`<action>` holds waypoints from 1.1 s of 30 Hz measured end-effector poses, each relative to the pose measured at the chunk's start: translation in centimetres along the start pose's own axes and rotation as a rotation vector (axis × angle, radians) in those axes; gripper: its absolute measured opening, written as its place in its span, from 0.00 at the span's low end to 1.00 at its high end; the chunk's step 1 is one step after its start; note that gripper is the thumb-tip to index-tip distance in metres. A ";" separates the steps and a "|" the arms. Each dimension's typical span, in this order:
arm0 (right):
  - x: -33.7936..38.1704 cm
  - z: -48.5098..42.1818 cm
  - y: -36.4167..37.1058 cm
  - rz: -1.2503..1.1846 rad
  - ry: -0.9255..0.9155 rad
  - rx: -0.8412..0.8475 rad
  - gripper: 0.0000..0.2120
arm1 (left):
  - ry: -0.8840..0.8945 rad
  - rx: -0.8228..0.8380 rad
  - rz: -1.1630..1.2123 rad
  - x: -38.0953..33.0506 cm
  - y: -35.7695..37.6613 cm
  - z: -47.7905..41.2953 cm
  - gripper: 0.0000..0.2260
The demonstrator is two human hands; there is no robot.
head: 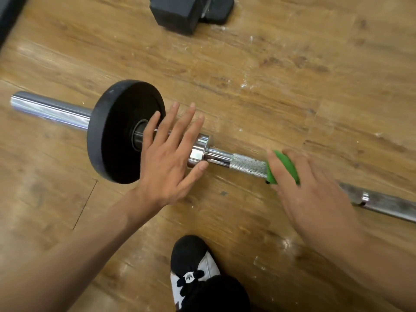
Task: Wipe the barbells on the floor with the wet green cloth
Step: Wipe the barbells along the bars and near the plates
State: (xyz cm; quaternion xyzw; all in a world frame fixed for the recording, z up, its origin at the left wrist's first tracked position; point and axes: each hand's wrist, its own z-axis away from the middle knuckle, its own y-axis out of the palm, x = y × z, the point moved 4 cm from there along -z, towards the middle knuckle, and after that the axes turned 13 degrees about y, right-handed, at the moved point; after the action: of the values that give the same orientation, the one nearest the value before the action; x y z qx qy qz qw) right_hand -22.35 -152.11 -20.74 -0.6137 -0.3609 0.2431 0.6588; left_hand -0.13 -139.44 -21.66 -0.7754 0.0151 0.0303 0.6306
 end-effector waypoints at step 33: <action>2.6 -10.8 2.7 0.068 0.129 -0.247 0.29 | -0.070 0.072 0.013 4.8 1.0 -9.8 0.37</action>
State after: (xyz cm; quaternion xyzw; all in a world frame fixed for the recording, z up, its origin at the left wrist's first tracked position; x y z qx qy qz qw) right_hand -12.03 -156.56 -22.75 -0.7164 -0.3241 0.1789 0.5914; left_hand 4.91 -149.18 -20.96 -0.7504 -0.0009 0.0609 0.6582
